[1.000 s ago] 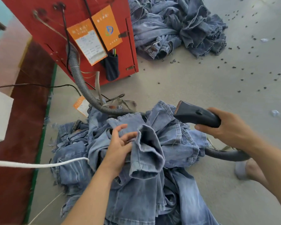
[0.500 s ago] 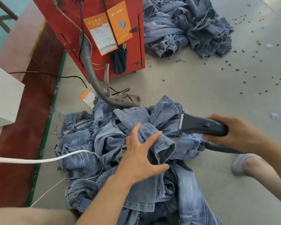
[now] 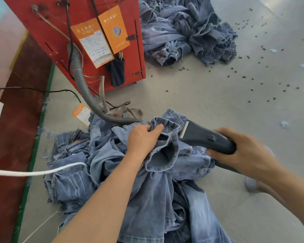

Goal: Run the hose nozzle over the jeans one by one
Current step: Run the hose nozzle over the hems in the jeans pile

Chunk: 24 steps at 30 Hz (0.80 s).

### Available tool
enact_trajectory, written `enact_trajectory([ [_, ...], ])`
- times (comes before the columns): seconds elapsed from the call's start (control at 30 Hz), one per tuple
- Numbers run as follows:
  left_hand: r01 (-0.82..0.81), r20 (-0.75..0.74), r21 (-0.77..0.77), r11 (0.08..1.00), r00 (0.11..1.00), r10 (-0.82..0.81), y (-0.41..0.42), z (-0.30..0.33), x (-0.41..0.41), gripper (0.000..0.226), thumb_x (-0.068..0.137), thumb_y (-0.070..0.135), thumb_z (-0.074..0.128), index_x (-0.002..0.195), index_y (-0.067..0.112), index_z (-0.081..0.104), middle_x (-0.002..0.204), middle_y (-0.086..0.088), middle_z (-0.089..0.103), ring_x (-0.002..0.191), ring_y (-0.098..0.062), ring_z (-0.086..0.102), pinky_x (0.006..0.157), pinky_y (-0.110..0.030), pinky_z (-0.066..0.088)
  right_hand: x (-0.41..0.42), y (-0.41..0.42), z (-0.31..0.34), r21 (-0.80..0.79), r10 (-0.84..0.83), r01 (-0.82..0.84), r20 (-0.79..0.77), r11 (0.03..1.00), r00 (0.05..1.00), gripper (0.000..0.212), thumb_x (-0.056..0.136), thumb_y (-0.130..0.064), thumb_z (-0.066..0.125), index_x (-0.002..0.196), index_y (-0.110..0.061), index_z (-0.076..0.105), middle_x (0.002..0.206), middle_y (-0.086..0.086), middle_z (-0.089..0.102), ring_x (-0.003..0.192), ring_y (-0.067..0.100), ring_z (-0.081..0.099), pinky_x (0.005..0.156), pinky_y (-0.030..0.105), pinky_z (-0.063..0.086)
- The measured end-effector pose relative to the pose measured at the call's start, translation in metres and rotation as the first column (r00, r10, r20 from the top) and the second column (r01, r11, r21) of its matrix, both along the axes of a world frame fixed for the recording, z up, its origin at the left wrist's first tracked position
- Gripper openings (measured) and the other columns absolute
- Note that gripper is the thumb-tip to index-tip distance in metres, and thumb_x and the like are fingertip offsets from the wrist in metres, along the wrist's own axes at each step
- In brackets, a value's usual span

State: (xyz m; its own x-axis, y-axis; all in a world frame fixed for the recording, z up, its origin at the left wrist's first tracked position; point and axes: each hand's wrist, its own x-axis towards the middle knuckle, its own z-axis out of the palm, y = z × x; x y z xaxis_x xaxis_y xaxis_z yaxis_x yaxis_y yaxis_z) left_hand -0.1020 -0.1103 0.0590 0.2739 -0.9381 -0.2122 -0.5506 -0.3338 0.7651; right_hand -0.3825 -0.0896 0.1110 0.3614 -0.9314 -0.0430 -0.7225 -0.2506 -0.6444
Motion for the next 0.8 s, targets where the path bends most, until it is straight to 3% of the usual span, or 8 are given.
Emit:
enact_trajectory([
  [0.1,0.072,-0.123,0.008,0.997,0.99,-0.071,0.002,-0.006,-0.004,0.062,0.092,0.048,0.069,0.049,0.019,0.036,0.039,0.014,0.035,0.041,-0.004,0.039,0.045,-0.017,0.032,0.008,-0.004,-0.004,0.047,-0.016,0.017,-0.021,0.999,1.0,0.03,0.083,-0.048,0.081,0.101,-0.057,0.059,0.081,-0.026,0.067,0.071,-0.006,0.063,0.061,0.004,0.044],
  [0.17,0.085,-0.325,0.062,0.994,0.944,-0.06,0.008,-0.01,-0.005,0.053,0.087,0.053,0.07,0.056,0.015,0.05,0.053,0.013,0.048,0.051,-0.003,0.046,0.056,-0.021,0.039,0.014,-0.013,-0.01,0.103,-0.023,0.032,-0.083,0.994,0.996,0.024,0.084,-0.051,0.075,0.101,-0.054,0.059,0.08,-0.021,0.068,0.069,0.0,0.064,0.055,0.014,0.047],
  [0.3,0.015,-0.698,0.153,0.988,0.709,0.097,0.021,-0.011,-0.003,0.034,0.089,0.044,0.069,0.063,0.023,0.064,0.067,-0.002,0.065,0.064,-0.014,0.064,0.059,-0.027,0.05,0.014,-0.028,-0.02,0.161,-0.097,0.128,-0.189,0.979,0.977,0.018,0.088,-0.043,0.077,0.098,-0.041,0.062,0.073,-0.01,0.067,0.066,0.006,0.061,0.066,0.034,0.051],
  [0.4,-0.026,-0.709,0.152,0.988,0.693,0.127,0.018,-0.009,-0.004,0.033,0.092,0.041,0.066,0.067,0.02,0.065,0.068,-0.003,0.066,0.064,-0.015,0.065,0.055,-0.023,0.05,0.01,-0.024,-0.019,0.125,-0.116,0.133,-0.139,0.983,0.983,0.018,0.087,-0.044,0.077,0.093,-0.04,0.061,0.07,-0.014,0.064,0.065,0.004,0.06,0.056,0.03,0.045],
  [0.53,-0.024,-0.76,0.19,0.981,0.63,0.162,0.016,-0.008,-0.01,0.031,0.093,0.04,0.061,0.08,0.017,0.079,0.09,-0.012,0.077,0.087,-0.025,0.074,0.079,-0.037,0.059,0.011,-0.02,-0.005,0.139,-0.091,0.097,-0.045,0.986,0.995,0.022,0.084,-0.053,0.076,0.1,-0.047,0.061,0.071,-0.02,0.065,0.059,0.001,0.062,0.051,0.016,0.038],
  [0.67,0.062,-0.745,0.273,0.96,0.645,0.17,0.028,-0.017,-0.017,0.033,0.079,0.048,0.062,0.077,0.018,0.075,0.085,-0.009,0.072,0.087,-0.025,0.068,0.087,-0.044,0.051,0.024,-0.028,-0.005,0.175,-0.033,0.051,-0.105,0.983,0.994,0.017,0.085,-0.049,0.075,0.093,-0.043,0.061,0.074,-0.016,0.065,0.066,0.004,0.061,0.058,0.028,0.045],
  [0.73,0.15,-0.696,0.306,0.94,0.709,0.114,0.037,-0.021,-0.02,0.037,0.075,0.052,0.059,0.073,0.016,0.067,0.082,-0.006,0.069,0.085,-0.023,0.065,0.083,-0.04,0.047,0.033,-0.036,-0.008,0.12,-0.141,0.148,-0.065,0.982,0.988,0.019,0.086,-0.045,0.077,0.09,-0.038,0.06,0.067,-0.009,0.062,0.059,0.007,0.058,0.056,0.03,0.043],
  [0.8,0.175,-0.713,0.326,0.929,0.691,0.12,0.041,-0.022,-0.022,0.045,0.078,0.052,0.055,0.086,0.012,0.074,0.101,-0.008,0.075,0.1,-0.028,0.069,0.095,-0.044,0.051,0.033,-0.045,-0.005,0.085,-0.276,0.274,0.009,0.958,0.961,0.021,0.087,-0.044,0.077,0.088,-0.034,0.059,0.064,-0.007,0.061,0.056,0.01,0.057,0.053,0.03,0.041],
])
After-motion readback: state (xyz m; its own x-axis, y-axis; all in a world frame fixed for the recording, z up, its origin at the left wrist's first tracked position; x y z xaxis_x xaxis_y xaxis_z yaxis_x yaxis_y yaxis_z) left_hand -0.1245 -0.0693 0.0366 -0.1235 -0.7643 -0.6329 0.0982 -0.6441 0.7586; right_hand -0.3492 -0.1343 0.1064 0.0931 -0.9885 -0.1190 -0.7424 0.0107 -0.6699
